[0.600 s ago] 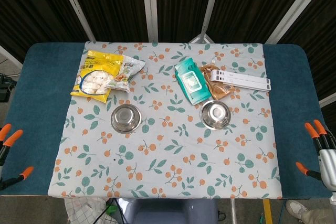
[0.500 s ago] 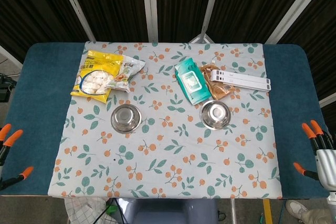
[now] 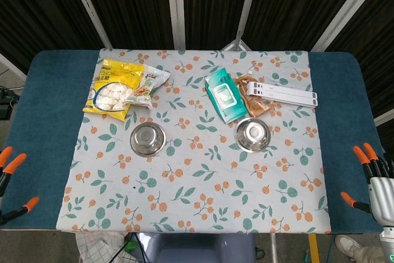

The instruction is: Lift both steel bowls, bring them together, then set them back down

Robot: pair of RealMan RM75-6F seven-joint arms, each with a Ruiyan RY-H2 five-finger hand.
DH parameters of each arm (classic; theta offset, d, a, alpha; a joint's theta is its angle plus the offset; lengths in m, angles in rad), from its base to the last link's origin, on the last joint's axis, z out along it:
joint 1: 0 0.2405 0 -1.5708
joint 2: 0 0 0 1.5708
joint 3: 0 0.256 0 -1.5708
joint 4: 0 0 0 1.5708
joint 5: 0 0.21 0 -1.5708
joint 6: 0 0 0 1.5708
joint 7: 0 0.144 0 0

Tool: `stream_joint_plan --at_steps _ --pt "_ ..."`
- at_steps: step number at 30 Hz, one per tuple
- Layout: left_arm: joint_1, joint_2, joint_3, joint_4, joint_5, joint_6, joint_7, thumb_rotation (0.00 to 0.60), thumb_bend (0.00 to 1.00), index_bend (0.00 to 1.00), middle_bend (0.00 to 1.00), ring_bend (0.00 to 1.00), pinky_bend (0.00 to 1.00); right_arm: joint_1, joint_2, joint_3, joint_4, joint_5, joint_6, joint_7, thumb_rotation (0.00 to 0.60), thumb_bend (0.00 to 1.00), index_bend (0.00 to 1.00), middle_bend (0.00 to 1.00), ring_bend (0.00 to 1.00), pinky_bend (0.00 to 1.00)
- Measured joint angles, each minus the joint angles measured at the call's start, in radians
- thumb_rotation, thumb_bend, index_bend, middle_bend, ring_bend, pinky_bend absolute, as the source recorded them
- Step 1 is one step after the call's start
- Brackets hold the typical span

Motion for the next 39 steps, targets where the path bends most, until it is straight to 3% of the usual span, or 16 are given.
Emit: stream_joint_plan --at_steps 14,19,26,33,39 --pt "-0.003 0.006 -0.009 -0.006 -0.039 -0.018 0.006 0.6 0.01 0.16 0.0 0.0 0.03 0.02 -0.013 0.004 0.01 0.01 -0.046 0.083 0.6 0.02 0.13 0.06 0.12 0.0" --pt "-0.019 0.022 -0.008 -0.024 -0.053 -0.053 -0.025 0.6 0.01 0.16 0.0 0.0 0.03 0.074 -0.016 0.024 0.005 0.024 -0.126 0.138 0.6 0.02 0.13 0.06 0.11 0.0" --pt "-0.055 0.039 -0.019 -0.058 -0.065 -0.11 -0.007 0.6 0.01 0.15 0.0 0.0 0.03 0.171 -0.013 0.069 -0.03 0.068 -0.253 0.104 0.6 0.01 0.13 0.06 0.11 0.0" --pt "-0.09 0.045 -0.021 -0.108 -0.081 -0.172 0.042 0.6 0.01 0.15 0.0 0.0 0.03 0.299 -0.038 0.129 -0.08 0.218 -0.419 -0.022 0.6 0.01 0.13 0.06 0.11 0.0" --pt "-0.093 0.027 -0.021 -0.098 -0.095 -0.18 0.053 0.6 0.01 0.15 0.0 0.0 0.03 0.448 -0.131 0.183 -0.081 0.399 -0.55 -0.141 0.6 0.01 0.14 0.06 0.11 0.0"
